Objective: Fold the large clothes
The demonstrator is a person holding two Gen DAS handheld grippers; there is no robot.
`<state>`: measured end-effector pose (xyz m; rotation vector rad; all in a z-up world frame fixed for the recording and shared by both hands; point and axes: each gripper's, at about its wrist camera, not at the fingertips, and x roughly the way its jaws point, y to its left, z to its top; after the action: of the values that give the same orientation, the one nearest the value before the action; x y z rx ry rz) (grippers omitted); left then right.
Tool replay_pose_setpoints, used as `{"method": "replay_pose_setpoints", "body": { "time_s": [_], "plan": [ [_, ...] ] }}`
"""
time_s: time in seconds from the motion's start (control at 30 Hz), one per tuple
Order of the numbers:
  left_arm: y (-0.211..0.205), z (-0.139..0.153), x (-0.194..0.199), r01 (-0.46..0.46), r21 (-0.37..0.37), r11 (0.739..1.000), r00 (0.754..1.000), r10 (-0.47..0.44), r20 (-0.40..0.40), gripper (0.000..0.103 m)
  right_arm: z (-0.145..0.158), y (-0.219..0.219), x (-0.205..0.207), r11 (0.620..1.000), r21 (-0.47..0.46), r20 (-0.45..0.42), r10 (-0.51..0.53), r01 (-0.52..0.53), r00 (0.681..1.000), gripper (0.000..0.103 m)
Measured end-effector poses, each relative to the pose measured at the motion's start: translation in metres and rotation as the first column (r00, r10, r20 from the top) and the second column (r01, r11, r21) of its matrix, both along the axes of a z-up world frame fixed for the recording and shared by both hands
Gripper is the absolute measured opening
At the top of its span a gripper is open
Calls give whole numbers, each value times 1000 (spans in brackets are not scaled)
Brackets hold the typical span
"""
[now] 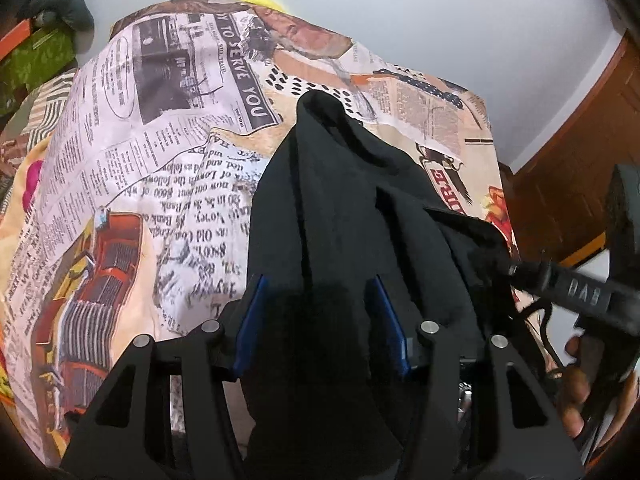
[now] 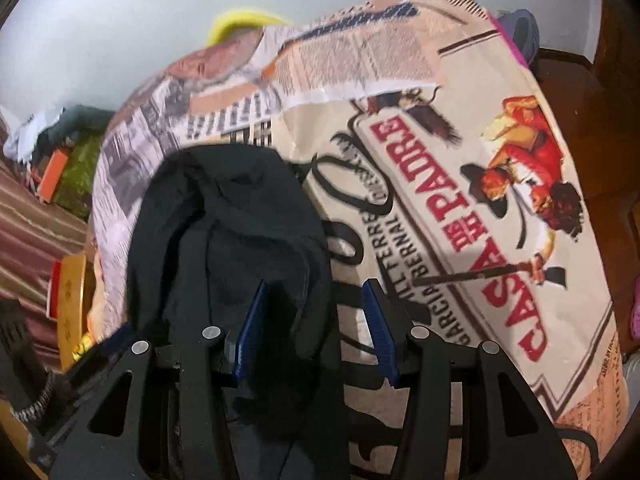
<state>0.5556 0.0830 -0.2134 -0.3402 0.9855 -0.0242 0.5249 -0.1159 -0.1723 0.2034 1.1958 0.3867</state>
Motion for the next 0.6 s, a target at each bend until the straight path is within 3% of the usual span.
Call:
{"method": "replay_pose_setpoints", "body": {
  "time_s": [0.07, 0.17, 0.4, 0.6],
  "plan": [
    [0, -1, 0, -7, 15, 1000, 1000, 7, 9, 43, -4, 3, -4, 1000, -5, 1, 22, -22, 1000, 25],
    [-4, 5, -6, 2, 65, 998, 999, -4, 40, 19, 4, 4, -9, 999, -17, 27, 31, -30, 999, 12],
    [-16, 53, -47, 59, 140, 988, 991, -75, 115, 11, 67, -2, -65, 993, -43, 206, 113, -106, 972, 10],
    [-31, 102, -113, 127, 178, 976, 969, -160, 186, 10, 116, -18, -132, 987, -29, 281, 158, -156, 947, 8]
  ]
}}
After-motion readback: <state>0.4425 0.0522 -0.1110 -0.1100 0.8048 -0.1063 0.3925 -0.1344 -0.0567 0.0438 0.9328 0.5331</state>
